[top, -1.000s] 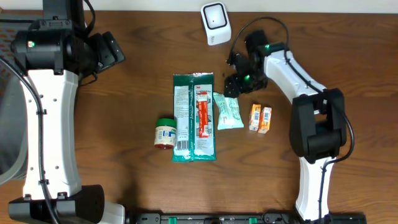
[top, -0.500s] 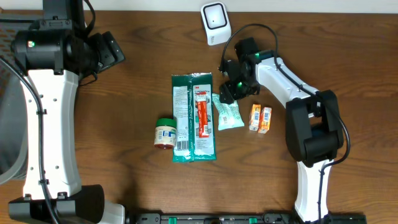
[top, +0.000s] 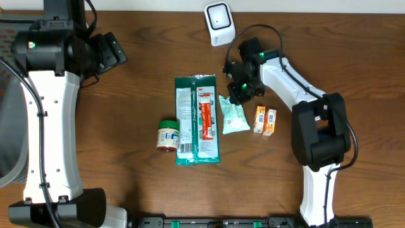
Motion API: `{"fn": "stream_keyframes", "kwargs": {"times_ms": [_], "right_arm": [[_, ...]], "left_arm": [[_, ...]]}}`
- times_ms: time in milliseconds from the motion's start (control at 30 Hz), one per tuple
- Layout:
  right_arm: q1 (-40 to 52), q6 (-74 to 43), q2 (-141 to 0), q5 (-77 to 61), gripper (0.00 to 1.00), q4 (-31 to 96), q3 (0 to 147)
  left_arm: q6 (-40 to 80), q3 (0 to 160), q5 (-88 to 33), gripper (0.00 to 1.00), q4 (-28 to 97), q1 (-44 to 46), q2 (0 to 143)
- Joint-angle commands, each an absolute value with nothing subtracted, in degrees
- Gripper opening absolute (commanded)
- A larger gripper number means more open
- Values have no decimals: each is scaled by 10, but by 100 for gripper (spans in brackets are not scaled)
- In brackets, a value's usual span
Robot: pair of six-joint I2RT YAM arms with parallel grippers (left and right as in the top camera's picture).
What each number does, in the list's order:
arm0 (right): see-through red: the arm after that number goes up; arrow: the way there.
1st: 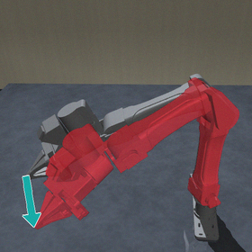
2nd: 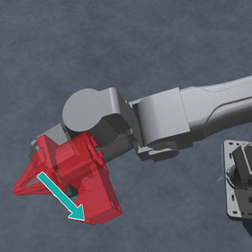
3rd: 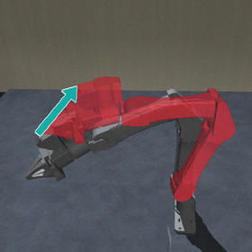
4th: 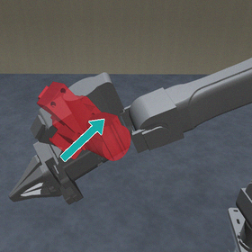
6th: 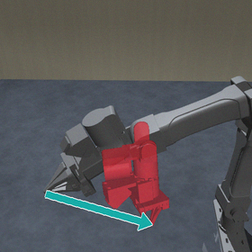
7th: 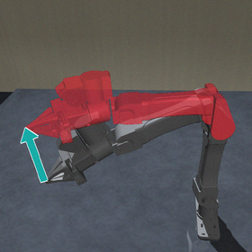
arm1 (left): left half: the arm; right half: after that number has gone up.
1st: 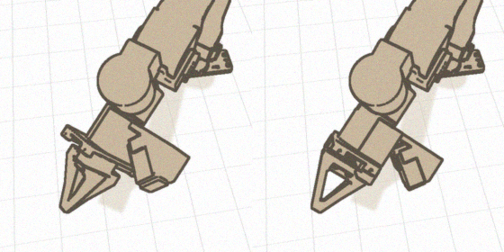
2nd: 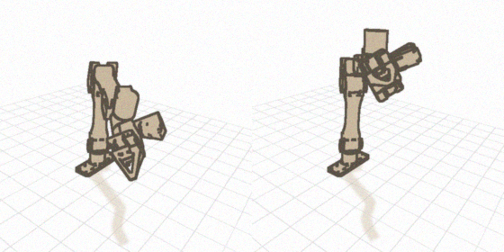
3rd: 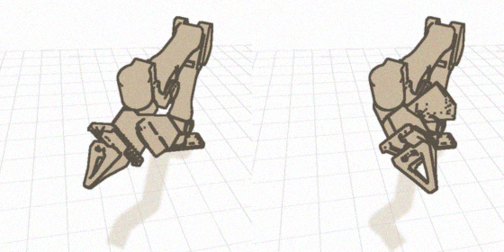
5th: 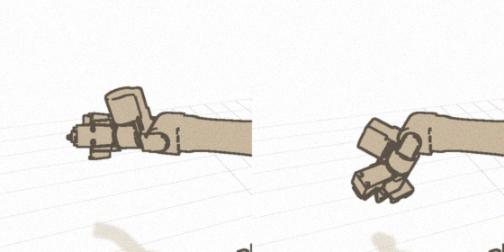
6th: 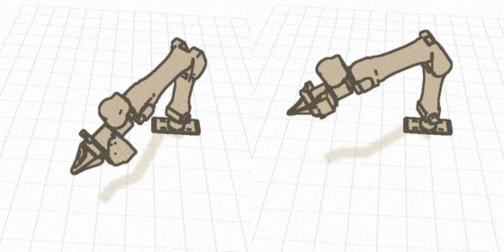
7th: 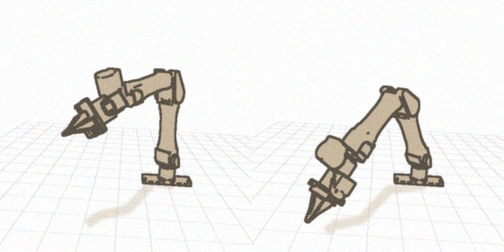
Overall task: Scan the item barcode
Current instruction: 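Reach the right gripper to the mint-green packet and grasp it, then lift the green packet with the right gripper toward the scanner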
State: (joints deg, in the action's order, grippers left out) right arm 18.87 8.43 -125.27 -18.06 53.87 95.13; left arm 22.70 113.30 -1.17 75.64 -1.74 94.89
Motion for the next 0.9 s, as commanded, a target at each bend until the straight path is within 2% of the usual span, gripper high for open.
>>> {"fn": "stream_keyframes", "kwargs": {"times_ms": [0,167,367,600,867], "right_arm": [[190,87,-1192,-170,1,544,975],[195,81,-1170,-166,1,542,975],[199,18,-1169,-104,1,524,975],[202,-58,-1170,-110,1,524,973],[225,-64,-1173,-110,1,519,966]], "left_arm": [[232,1138,-9,92,758,-20,952],[232,1138,-9,92,758,-20,952],[232,1138,-9,92,758,-20,952],[232,1138,-9,92,758,-20,952],[232,1138,-9,92,758,-20,952]]}}
